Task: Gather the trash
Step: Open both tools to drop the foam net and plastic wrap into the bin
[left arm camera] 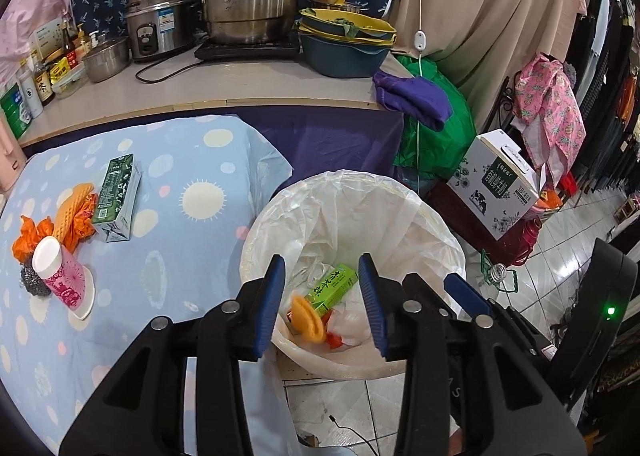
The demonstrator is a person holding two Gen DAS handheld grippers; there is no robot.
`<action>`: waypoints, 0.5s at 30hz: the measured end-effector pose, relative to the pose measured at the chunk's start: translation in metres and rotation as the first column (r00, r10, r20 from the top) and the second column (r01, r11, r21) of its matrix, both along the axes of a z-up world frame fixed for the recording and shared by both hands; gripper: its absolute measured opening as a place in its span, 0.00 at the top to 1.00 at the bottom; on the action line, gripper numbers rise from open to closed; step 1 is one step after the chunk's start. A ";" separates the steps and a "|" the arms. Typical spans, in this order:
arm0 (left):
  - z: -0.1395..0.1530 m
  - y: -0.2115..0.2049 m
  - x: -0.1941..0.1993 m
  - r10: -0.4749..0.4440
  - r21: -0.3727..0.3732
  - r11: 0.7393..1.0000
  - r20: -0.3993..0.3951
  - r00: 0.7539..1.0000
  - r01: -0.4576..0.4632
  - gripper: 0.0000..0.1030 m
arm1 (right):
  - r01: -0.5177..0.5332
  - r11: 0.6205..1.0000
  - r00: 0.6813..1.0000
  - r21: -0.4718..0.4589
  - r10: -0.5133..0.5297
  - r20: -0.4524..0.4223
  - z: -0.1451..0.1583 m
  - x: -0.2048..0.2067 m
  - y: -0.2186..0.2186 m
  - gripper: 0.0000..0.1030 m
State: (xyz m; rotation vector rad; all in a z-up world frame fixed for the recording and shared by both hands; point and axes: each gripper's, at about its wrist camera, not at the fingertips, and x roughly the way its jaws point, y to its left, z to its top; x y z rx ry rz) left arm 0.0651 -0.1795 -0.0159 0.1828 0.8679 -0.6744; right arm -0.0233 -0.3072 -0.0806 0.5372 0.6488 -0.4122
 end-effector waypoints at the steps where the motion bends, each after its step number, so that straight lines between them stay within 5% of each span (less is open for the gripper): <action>1: 0.000 0.000 0.000 0.002 0.001 1.000 0.000 1.000 -0.002 0.63 | 0.000 1.000 1.000 -0.002 0.000 0.001 0.001 0.000 0.000 0.53; 15: 0.000 0.017 0.004 0.046 0.003 0.999 0.003 0.999 -0.046 0.60 | -0.023 0.999 1.000 -0.022 0.023 0.013 0.013 0.003 0.015 0.51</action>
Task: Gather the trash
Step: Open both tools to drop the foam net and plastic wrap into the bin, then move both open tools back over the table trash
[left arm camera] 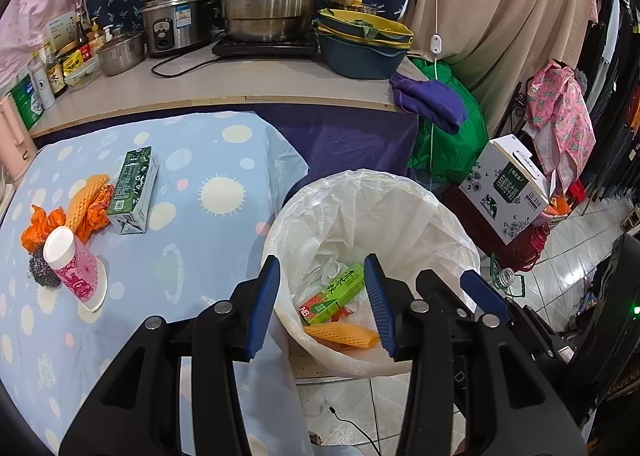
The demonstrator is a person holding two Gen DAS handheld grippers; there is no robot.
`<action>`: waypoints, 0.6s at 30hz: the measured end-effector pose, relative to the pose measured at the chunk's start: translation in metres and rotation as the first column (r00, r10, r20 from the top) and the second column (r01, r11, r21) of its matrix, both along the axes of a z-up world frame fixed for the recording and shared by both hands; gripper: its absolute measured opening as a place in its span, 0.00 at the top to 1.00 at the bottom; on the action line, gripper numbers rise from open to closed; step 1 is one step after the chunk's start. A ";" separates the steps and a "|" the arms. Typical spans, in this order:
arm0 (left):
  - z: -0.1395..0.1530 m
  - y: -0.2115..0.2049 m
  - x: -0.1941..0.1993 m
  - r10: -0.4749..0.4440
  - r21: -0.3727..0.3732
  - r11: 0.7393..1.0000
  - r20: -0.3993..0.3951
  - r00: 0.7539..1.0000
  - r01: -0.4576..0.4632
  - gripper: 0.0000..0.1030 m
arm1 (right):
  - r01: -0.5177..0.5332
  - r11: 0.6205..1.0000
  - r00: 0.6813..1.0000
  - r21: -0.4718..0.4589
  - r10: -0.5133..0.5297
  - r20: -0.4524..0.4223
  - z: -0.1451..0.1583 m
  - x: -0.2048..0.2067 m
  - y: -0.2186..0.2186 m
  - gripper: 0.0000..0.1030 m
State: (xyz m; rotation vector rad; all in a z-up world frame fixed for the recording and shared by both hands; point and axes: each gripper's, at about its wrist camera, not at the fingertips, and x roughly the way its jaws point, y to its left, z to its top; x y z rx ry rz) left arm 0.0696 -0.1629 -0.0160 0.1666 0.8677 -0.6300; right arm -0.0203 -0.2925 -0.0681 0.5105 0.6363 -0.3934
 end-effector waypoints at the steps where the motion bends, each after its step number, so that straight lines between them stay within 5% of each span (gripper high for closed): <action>1: 0.001 0.002 0.000 0.002 -0.002 1.000 0.001 1.000 -0.002 0.60 | -0.003 1.000 1.000 -0.002 0.003 0.000 0.001 0.001 0.002 0.51; 18: 0.000 0.063 0.016 0.152 0.002 0.988 0.001 0.988 -0.152 0.58 | -0.080 0.996 0.997 -0.050 0.080 0.007 0.019 0.018 0.047 0.48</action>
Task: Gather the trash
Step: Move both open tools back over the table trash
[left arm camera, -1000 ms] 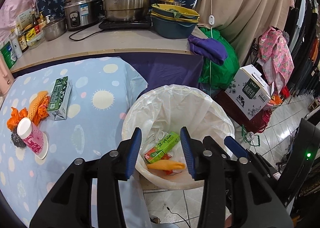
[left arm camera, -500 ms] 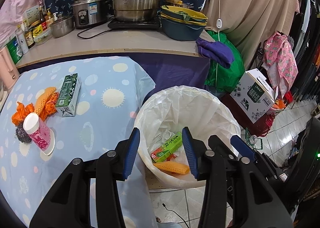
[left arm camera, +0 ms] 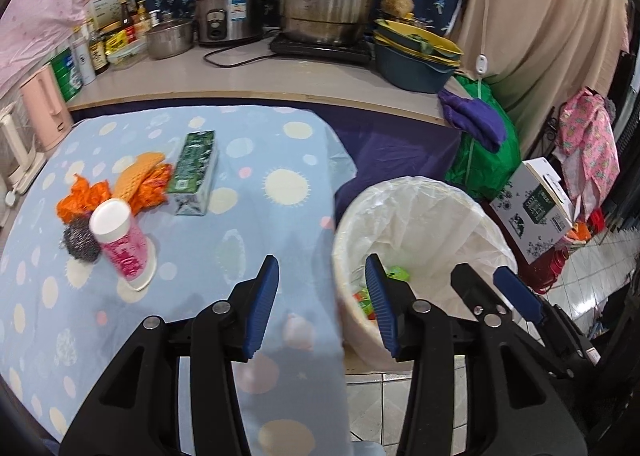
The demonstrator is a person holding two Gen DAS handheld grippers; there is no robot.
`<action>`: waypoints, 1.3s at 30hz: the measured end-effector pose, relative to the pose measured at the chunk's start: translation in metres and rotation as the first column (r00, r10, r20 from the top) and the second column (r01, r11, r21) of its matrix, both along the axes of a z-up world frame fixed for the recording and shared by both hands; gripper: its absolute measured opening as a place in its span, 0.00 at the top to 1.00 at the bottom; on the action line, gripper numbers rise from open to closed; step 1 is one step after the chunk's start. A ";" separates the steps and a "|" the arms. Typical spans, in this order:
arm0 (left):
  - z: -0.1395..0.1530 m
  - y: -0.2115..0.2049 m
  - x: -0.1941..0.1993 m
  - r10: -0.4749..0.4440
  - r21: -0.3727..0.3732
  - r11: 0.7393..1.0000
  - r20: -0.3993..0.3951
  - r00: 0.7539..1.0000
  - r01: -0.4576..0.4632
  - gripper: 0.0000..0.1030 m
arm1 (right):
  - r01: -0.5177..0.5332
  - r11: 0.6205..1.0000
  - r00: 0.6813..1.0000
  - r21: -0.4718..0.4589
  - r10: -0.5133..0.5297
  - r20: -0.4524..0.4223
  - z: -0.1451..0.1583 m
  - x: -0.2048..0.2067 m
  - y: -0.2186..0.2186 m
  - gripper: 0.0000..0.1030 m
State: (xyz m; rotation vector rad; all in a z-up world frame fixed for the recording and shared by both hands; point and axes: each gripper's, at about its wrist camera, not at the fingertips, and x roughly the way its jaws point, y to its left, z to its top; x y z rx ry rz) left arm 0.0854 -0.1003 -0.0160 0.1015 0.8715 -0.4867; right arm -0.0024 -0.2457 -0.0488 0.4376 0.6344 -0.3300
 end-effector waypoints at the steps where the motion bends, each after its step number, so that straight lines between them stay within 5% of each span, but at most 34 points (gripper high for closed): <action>1: -0.001 0.006 0.002 0.015 0.002 1.000 -0.002 1.000 -0.015 0.56 | -0.008 1.000 1.000 -0.002 0.008 -0.001 0.001 0.002 0.004 0.48; 8: -0.005 0.059 0.014 0.158 0.028 0.987 0.029 0.987 -0.159 0.39 | -0.072 0.997 0.997 -0.021 0.071 -0.016 0.002 0.021 0.039 0.47; 17: -0.016 0.128 0.038 0.332 0.083 0.937 0.081 0.940 -0.338 0.17 | -0.153 0.988 0.987 -0.031 0.151 -0.053 -0.006 0.049 0.083 0.47; 27: -0.050 0.160 0.070 0.376 0.105 0.921 0.009 0.927 -0.375 0.13 | -0.222 0.974 0.970 -0.035 0.218 -0.106 -0.022 0.086 0.117 0.45; 39: -0.074 0.150 0.107 0.366 0.108 0.926 -0.016 0.931 -0.362 0.12 | -0.243 0.969 0.961 -0.031 0.237 -0.144 -0.035 0.122 0.125 0.45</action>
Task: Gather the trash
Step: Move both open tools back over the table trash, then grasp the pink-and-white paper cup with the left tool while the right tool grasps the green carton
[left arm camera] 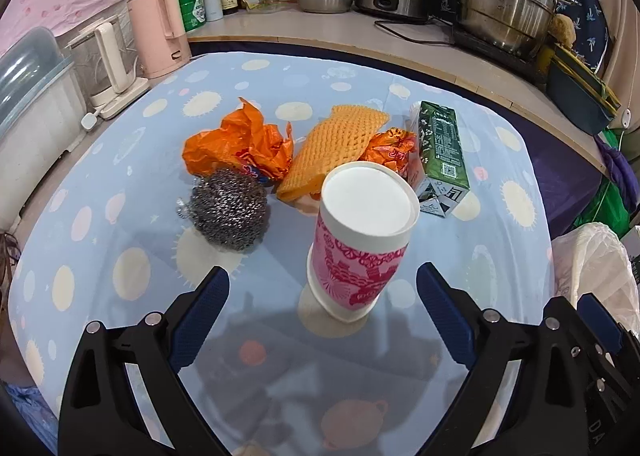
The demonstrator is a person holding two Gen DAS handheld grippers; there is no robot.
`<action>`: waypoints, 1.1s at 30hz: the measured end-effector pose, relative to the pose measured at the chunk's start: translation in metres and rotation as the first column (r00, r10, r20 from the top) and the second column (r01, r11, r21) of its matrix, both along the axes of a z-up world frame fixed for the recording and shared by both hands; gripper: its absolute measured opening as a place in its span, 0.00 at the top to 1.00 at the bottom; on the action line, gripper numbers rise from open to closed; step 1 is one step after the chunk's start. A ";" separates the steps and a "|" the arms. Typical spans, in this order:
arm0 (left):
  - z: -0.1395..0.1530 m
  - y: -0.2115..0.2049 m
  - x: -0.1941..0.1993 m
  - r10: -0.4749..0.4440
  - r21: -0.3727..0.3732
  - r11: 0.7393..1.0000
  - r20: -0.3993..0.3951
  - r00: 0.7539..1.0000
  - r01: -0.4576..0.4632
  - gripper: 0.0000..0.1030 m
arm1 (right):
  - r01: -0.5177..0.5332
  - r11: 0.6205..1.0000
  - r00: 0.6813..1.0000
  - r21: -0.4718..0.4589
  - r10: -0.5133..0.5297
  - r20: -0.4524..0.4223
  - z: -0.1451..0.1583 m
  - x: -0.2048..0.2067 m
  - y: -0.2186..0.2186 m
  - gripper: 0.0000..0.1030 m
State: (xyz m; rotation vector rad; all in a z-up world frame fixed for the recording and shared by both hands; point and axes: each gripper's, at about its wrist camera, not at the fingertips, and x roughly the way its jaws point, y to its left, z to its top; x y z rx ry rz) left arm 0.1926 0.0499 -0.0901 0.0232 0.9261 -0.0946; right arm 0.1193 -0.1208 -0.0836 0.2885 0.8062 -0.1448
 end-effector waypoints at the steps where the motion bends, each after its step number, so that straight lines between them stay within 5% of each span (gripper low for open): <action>1: -0.002 -0.001 0.003 0.000 -0.001 1.000 -0.001 1.000 0.000 0.12 | -0.001 1.000 1.000 0.000 0.001 -0.001 -0.001 0.002 0.001 0.45; 6: -0.007 -0.002 0.012 -0.009 -0.008 1.000 0.003 1.000 0.009 0.17 | -0.013 1.000 1.000 0.004 0.013 -0.008 -0.005 0.017 0.003 0.45; 14: -0.016 0.008 0.023 -0.039 -0.043 0.998 -0.061 0.997 0.036 0.61 | -0.048 0.999 0.999 0.007 0.048 -0.010 -0.011 0.050 0.014 0.45; 33: -0.017 0.030 0.034 -0.006 -0.086 0.996 -0.072 0.997 0.000 0.61 | -0.083 0.995 0.996 0.047 0.083 -0.015 -0.027 0.143 0.035 0.45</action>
